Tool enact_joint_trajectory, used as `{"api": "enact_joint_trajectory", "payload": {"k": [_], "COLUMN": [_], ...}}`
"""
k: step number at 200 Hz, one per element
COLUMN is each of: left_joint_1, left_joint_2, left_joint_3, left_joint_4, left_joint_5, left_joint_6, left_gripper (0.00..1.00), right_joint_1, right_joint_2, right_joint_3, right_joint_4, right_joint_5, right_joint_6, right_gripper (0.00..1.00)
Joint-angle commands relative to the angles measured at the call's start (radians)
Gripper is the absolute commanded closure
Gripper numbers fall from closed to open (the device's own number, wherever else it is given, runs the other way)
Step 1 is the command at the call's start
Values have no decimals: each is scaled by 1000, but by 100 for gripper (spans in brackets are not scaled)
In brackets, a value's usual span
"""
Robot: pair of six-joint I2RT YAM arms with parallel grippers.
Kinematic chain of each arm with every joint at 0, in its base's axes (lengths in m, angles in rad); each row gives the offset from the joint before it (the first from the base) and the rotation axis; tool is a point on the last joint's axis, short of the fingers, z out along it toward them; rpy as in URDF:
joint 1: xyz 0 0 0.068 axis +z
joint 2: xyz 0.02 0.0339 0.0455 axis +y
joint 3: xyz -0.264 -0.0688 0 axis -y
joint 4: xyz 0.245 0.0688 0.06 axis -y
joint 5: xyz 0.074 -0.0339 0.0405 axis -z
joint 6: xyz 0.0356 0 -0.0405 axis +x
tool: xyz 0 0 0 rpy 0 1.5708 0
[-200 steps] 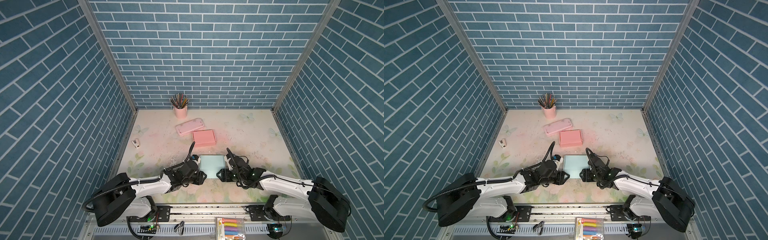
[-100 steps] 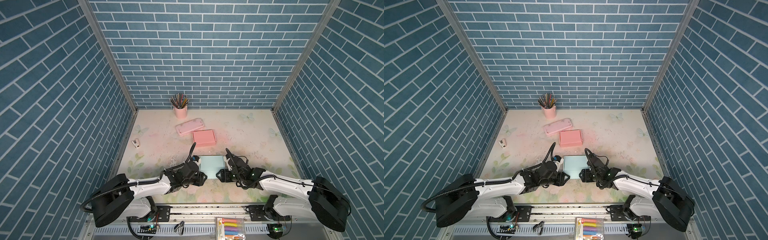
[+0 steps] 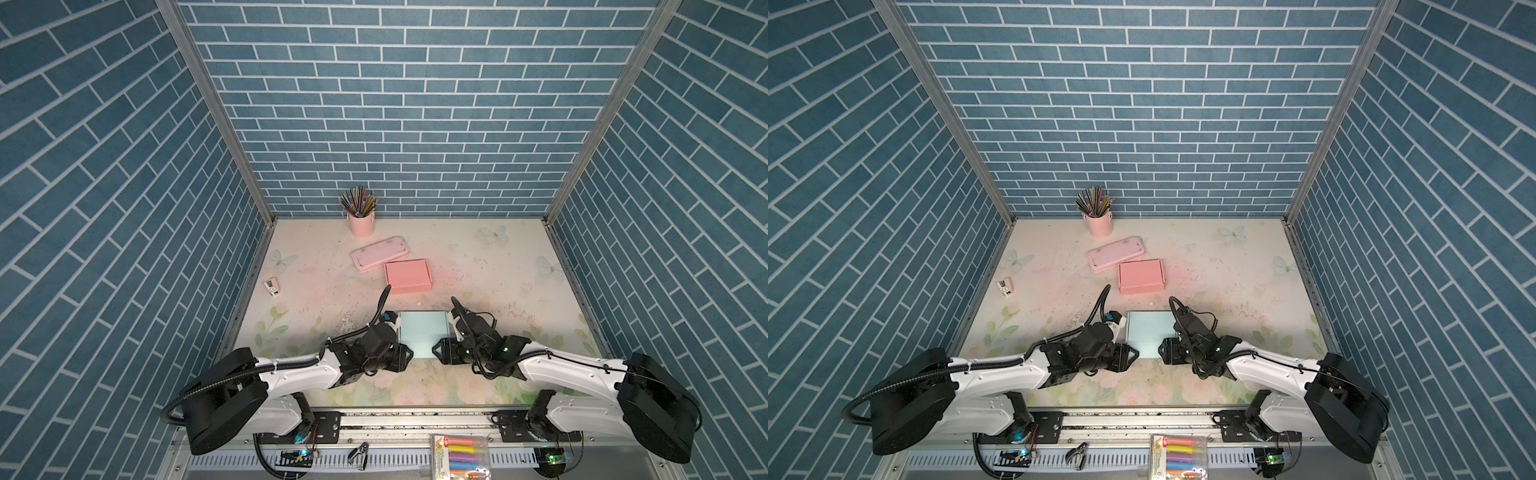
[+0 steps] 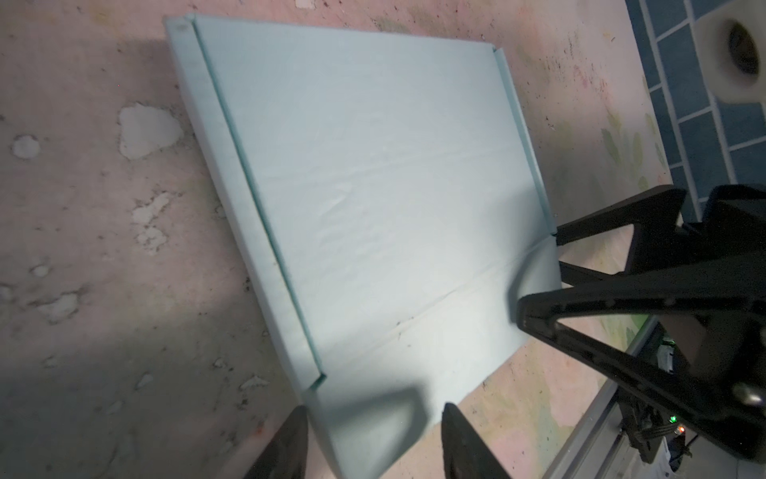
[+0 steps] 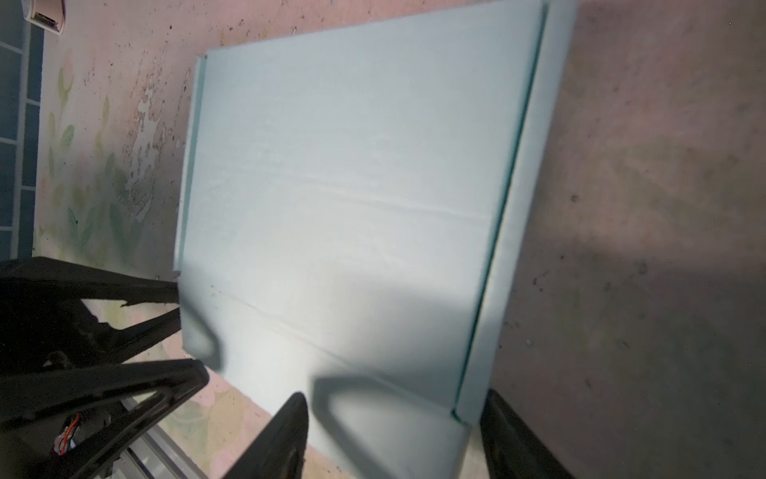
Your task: Fold the paper box
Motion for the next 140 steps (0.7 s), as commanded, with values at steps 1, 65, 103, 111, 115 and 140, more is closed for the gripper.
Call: {"api": "enact_joint_trajectory", "payload": {"k": [1, 65, 103, 111, 115, 140], "left_joint_1": [29, 129, 189, 201, 206, 212], "left_joint_2": [-63, -41, 110, 131, 139, 172], "left_joint_3": [-19, 28, 97, 101, 105, 121], "left_joint_4": [-23, -12, 48, 65, 73, 86], "left_joint_5": [-19, 26, 55, 66, 71, 78], "left_joint_6": [14, 85, 128, 129, 130, 143], "left_gripper": [46, 44, 44, 44, 44, 45], "right_joint_1": [8, 8, 7, 6, 7, 6], "right_joint_2": [10, 18, 26, 29, 32, 39], "right_joint_3": [-10, 3, 6, 8, 10, 21], "right_joint_4": [8, -8, -13, -17, -19, -30], "right_joint_5": [28, 42, 50, 52, 53, 64], "right_joint_6": [2, -17, -26, -30, -31, -38], "right_gripper": [34, 34, 34, 34, 34, 34]}}
